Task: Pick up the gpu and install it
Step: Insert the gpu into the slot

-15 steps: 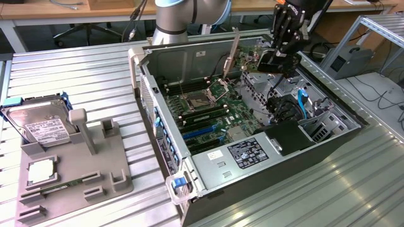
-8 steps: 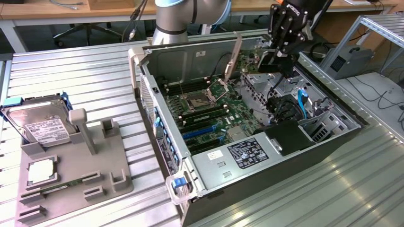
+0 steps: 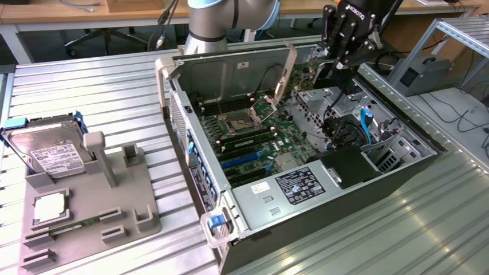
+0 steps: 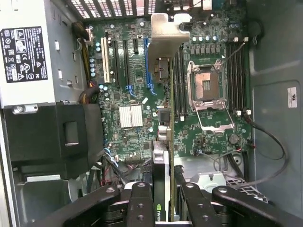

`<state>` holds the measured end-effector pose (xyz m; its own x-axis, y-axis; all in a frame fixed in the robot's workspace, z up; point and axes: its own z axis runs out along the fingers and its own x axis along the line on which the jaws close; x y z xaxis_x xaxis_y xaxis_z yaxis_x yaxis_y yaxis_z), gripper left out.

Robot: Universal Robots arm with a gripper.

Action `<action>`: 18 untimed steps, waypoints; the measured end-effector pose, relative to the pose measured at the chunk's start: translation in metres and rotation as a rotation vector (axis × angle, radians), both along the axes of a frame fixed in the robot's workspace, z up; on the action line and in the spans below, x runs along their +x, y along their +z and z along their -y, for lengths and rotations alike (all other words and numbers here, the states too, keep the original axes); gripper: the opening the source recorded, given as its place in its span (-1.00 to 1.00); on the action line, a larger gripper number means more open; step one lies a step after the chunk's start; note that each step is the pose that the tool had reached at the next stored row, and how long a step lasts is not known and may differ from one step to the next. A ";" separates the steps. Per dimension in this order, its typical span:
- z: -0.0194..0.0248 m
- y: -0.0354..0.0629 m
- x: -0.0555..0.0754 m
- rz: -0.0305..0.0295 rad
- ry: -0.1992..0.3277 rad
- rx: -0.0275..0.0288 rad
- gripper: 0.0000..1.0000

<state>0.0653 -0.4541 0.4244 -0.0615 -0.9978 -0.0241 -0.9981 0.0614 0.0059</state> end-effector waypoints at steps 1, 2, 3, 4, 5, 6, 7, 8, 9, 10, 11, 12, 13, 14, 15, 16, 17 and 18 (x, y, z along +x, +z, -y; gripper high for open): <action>0.0000 0.0000 0.000 0.0000 0.003 0.0001 -0.45; -0.0001 -0.0002 -0.001 0.0001 0.003 0.0004 -0.45; -0.0003 -0.0005 -0.006 0.0000 0.003 0.0002 -0.45; -0.0003 -0.0014 -0.008 0.0001 0.003 0.0002 -0.45; -0.0004 -0.0050 -0.011 0.0000 0.003 -0.0001 -0.45; -0.0004 -0.0052 -0.011 0.0001 0.006 0.0001 -0.45; -0.0006 -0.0053 -0.015 0.0001 0.013 0.0001 -0.45; -0.0007 -0.0056 -0.035 0.0001 0.014 0.0002 -0.45; -0.0007 -0.0056 -0.040 0.0000 0.013 0.0000 -0.45; -0.0007 -0.0056 -0.040 0.0000 0.013 0.0001 -0.45; -0.0007 -0.0057 -0.040 0.0000 0.014 0.0001 -0.45; -0.0007 -0.0057 -0.040 0.0000 0.014 0.0001 -0.45; -0.0007 -0.0057 -0.040 0.0000 0.014 0.0001 -0.45; -0.0008 -0.0057 -0.040 0.0000 0.014 0.0002 -0.45; -0.0008 -0.0059 -0.040 0.0000 0.013 0.0002 -0.45; -0.0008 -0.0065 -0.040 0.0000 0.013 0.0001 -0.45; -0.0008 -0.0071 -0.041 0.0000 0.013 -0.0001 -0.45; -0.0008 -0.0088 -0.041 0.0000 0.013 0.0000 -0.45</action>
<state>0.0239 -0.4533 0.4157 -0.0480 -0.9986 -0.0241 -0.9988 0.0479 0.0058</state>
